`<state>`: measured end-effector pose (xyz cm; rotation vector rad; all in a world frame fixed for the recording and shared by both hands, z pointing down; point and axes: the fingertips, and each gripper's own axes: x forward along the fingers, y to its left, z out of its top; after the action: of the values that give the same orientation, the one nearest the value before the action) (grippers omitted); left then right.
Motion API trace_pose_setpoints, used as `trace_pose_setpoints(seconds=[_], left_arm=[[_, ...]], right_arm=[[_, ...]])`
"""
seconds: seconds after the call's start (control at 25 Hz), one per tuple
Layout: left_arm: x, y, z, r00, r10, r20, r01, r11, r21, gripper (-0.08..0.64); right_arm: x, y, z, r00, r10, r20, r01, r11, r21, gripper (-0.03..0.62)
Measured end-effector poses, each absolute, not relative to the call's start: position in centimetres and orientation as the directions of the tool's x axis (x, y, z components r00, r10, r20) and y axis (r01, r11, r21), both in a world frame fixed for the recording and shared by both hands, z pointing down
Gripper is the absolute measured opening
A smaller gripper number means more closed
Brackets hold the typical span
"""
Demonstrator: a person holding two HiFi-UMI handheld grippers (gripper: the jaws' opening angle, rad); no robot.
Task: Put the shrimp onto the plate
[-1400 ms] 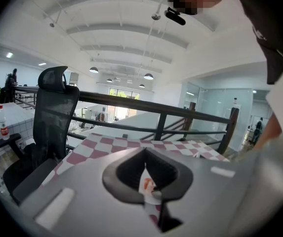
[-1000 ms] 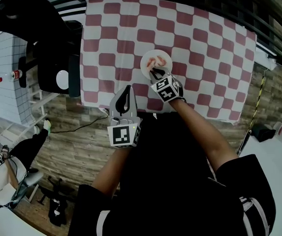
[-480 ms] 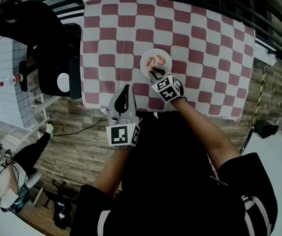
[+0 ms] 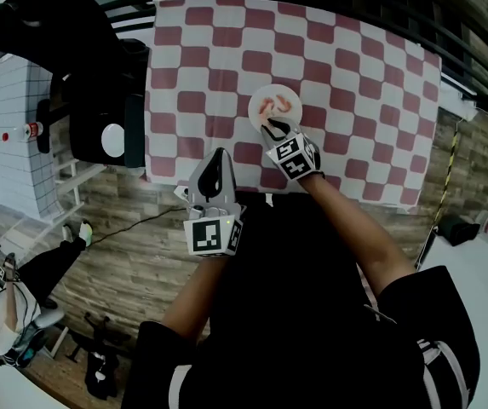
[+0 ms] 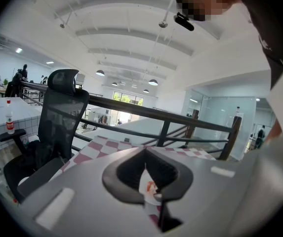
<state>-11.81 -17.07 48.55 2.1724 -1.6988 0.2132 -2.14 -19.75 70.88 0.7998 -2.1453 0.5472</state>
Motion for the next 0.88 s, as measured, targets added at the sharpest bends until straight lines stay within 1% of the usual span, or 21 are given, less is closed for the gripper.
trace_pose_setpoints(seconds=[0.32, 0.52, 0.76, 0.88], left_arm=[[-12.6, -15.1, 47.5, 0.282, -0.911, 0.3, -0.953, -0.231, 0.195, 0.009], [-12.0, -13.7, 46.3, 0.342, -0.907, 0.247, -0.936, -0.305, 0.176, 0.009], [-11.9, -11.1, 45.2, 0.403, -0.891, 0.207, -0.91, -0.367, 0.192, 0.009], [-11.7, -9.8, 44.3, 0.43, -0.882, 0.194, -0.898, -0.393, 0.199, 0.009]], right_arm=[[-2.4, -18.3, 67.9, -0.514, -0.425, 0.745, -0.714, 0.694, -0.096, 0.074], [-1.9, -16.6, 64.8, -0.51, -0.474, 0.718, -0.76, 0.638, -0.119, 0.053], [-1.2, -14.4, 59.1, -0.499, -0.595, 0.63, -0.834, 0.527, -0.162, 0.0], [-0.4, -13.0, 56.0, -0.485, -0.647, 0.588, -0.858, 0.482, -0.178, 0.0]])
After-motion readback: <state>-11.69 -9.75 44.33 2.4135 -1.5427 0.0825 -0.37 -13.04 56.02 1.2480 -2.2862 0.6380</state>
